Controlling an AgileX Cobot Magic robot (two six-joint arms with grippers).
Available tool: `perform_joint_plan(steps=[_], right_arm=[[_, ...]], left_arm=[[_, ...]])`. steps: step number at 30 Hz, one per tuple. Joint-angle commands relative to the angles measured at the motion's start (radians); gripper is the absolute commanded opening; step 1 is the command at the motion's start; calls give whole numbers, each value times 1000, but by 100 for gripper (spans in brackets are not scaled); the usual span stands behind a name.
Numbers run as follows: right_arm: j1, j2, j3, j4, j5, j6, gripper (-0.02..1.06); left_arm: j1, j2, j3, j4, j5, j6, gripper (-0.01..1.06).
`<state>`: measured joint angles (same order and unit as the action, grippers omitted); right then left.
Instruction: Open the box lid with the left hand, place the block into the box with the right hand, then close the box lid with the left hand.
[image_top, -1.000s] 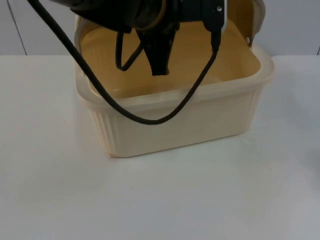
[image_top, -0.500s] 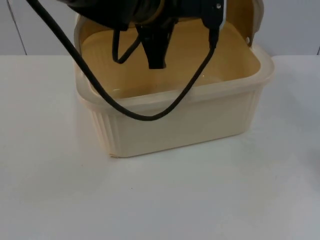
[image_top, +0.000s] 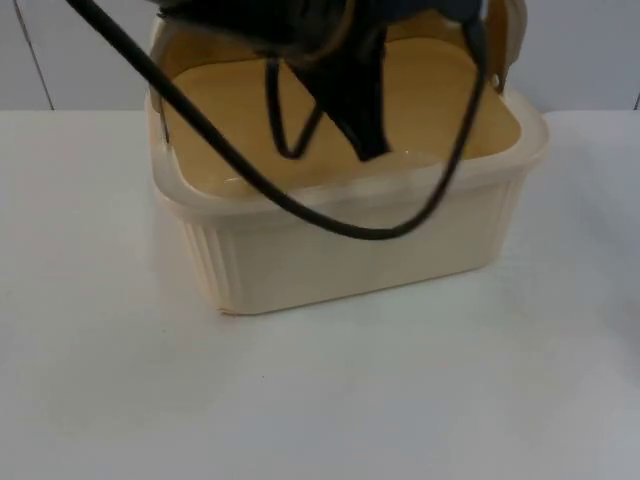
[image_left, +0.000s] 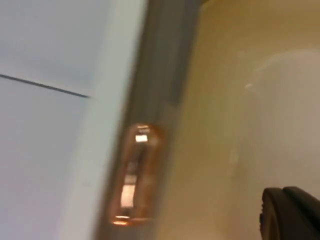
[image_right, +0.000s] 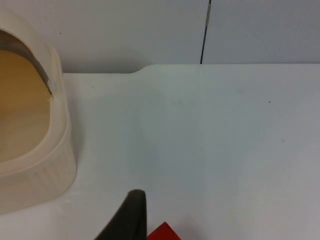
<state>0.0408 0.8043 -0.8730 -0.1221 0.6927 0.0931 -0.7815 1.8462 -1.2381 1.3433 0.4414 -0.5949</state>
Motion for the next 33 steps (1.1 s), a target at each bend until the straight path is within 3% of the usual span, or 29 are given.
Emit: perform_joint_plan(steps=[1, 6, 10, 11, 12, 15, 17, 23, 27, 32, 33], right_arm=[[3, 0, -8, -3, -1, -4, 104], [3, 0, -8, -3, -1, -4, 104], [3, 0, -8, -3, -1, -4, 104], [3, 0, -8, -3, -1, -4, 104], [3, 0, -8, -3, -1, -4, 104], [3, 0, -8, 3, -1, -4, 104], [3, 0, -8, 9, -1, -4, 104], [3, 0, -8, 23, 1, -4, 104], [3, 0, -8, 23, 5, -4, 104], [3, 0, -8, 23, 9, -4, 104], [3, 0, -8, 23, 9, -4, 104]], left_arm=[[-35, -21, -3, -112, 42, -8, 0], [-89, -66, -3, -242, 73, -8, 0], [-97, -143, -1, -574, 159, 2, 0], [-97, -143, -1, -574, 159, 2, 0], [-90, -163, 9, -667, 163, 55, 0], [-90, -263, 73, -884, 49, 258, 0], [-90, -308, 103, -931, 16, 280, 0], [-41, -486, 173, -944, 17, 265, 0], [57, -603, 215, -919, 31, 237, 0], [286, -743, 239, -820, 181, 237, 0], [286, -743, 239, -820, 181, 237, 0]])
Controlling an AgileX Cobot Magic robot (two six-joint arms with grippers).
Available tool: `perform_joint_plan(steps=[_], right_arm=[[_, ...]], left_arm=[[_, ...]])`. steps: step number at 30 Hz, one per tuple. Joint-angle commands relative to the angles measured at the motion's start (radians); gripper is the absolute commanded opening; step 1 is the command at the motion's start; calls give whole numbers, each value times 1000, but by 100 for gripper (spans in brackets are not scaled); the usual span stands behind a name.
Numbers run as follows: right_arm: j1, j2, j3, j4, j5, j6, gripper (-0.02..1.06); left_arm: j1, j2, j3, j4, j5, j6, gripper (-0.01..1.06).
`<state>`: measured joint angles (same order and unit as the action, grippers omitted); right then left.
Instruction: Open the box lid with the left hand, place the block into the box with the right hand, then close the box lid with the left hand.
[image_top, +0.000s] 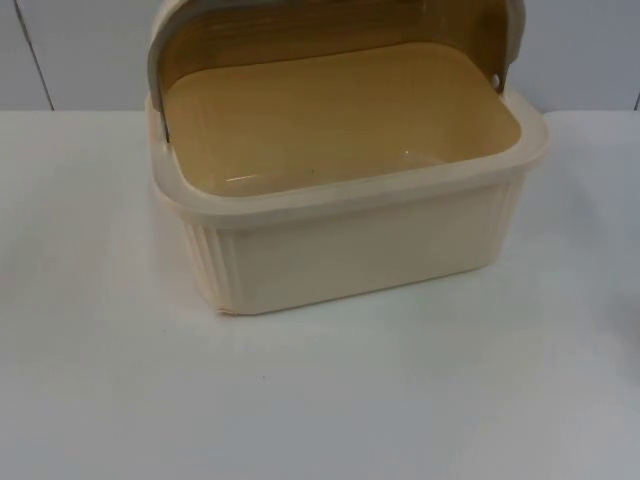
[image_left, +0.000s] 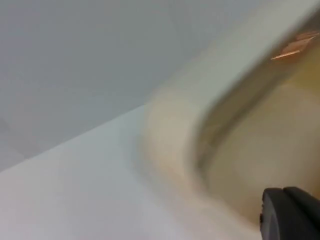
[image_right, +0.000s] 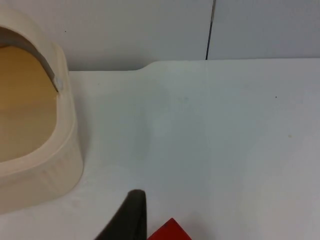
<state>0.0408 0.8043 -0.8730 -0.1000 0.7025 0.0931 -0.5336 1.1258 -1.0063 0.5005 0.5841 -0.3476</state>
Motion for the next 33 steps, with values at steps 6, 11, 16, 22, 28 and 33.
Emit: perform_joint_plan(steps=[6, 11, 16, 22, 28, 33], right_arm=[[3, 0, -8, 1, -3, -4, 104], [3, 0, -8, 1, -3, 9, 104], [3, 0, -8, 1, 5, 8, 104], [3, 0, -8, 1, 8, 8, 104], [3, 0, -8, 1, 8, 8, 104], [3, 0, -8, 1, 8, 8, 104]], left_arm=[[217, -80, 61, -30, 63, -10, 0], [305, -78, 140, -118, -28, -10, 0], [337, -78, 172, -209, -162, -10, 0], [337, -78, 172, -230, -181, -4, 37], [337, -80, 172, -239, -171, -1, 104], [337, -80, 172, -238, -171, -1, 104]])
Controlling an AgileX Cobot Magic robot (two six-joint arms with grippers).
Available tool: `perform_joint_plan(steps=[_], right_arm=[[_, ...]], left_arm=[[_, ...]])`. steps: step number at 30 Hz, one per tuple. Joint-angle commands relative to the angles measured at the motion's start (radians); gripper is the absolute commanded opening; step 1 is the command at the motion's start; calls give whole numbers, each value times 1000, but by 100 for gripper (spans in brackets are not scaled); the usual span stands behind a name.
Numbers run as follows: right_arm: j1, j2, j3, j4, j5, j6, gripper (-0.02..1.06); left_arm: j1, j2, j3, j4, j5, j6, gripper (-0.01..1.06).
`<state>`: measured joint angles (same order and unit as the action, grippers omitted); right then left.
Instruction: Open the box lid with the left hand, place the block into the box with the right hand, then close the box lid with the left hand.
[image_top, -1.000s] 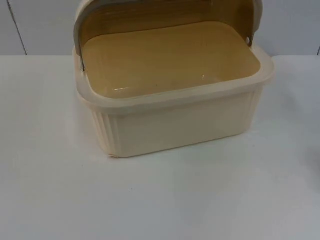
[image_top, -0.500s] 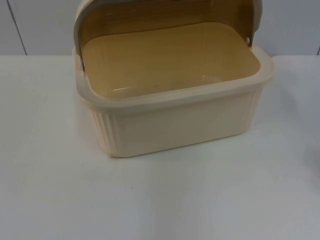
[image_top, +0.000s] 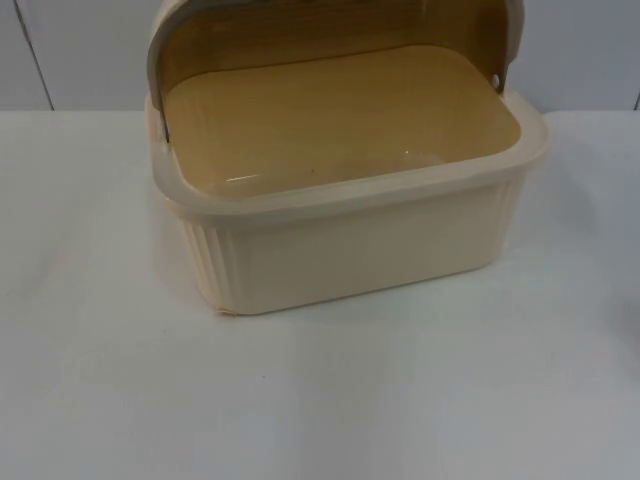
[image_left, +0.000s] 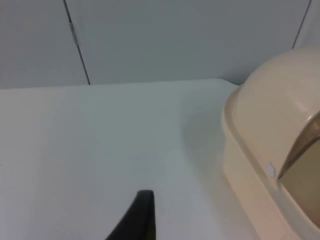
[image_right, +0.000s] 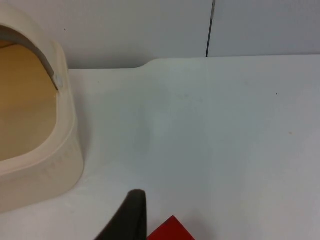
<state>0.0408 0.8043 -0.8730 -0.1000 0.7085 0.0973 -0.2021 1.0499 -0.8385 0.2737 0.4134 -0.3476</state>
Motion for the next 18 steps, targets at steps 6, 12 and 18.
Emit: perform_joint_plan(steps=[6, 12, 18], right_arm=[[3, 0, -8, 1, 12, 4, 104], [3, 0, -8, 1, 32, 0, 104], [3, 0, -8, 1, 58, -12, 104]], left_arm=[[5, -4, 4, -11, -36, -1, 104], [5, -12, 4, -70, -62, -1, 104], [5, -13, 4, -62, 3, 3, 104]])
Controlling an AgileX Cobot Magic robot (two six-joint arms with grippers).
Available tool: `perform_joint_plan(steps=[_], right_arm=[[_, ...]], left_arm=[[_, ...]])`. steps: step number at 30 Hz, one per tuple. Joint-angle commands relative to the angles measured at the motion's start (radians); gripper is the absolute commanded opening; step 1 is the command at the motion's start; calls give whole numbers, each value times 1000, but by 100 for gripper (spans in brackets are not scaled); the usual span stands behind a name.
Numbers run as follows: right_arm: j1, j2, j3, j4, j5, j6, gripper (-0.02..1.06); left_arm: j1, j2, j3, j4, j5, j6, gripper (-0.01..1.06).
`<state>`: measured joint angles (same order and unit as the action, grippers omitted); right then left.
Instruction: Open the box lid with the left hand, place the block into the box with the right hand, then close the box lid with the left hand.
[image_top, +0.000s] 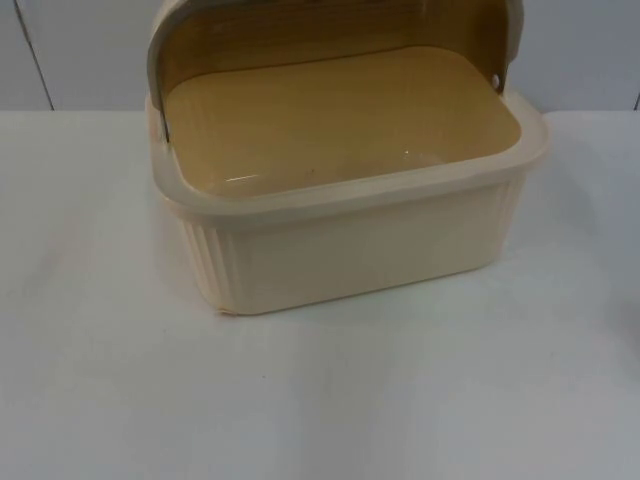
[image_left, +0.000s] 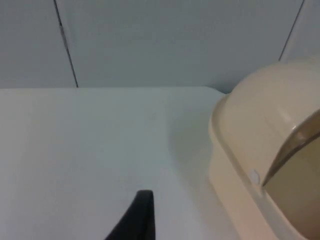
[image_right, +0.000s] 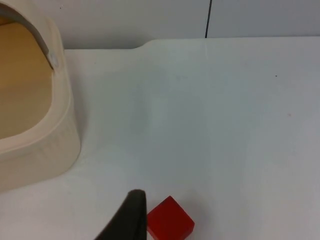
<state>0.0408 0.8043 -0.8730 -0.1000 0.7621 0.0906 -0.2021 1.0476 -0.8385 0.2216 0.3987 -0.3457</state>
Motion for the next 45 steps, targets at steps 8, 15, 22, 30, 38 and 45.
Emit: perform_joint_plan(steps=[8, 15, 22, 30, 38, 45], right_arm=[[3, 0, -8, 1, 12, -3, 104], [3, 0, -8, 1, -23, -2, 104], [3, 1, -8, -1, -27, -10, 104], [3, 104, -8, -2, -30, -54, 104], [3, 272, -8, 11, -139, -84, 104], [3, 425, -8, 20, -241, -91, 104]], left_arm=[[5, -17, 4, 58, 140, -1, 104], [5, -19, 4, 42, 163, -59, 104], [5, -19, 4, 39, 143, -59, 104], [5, -19, 4, 43, 94, -59, 104], [5, -19, 4, 114, 41, -44, 104], [5, -19, 4, 109, 13, -44, 104]])
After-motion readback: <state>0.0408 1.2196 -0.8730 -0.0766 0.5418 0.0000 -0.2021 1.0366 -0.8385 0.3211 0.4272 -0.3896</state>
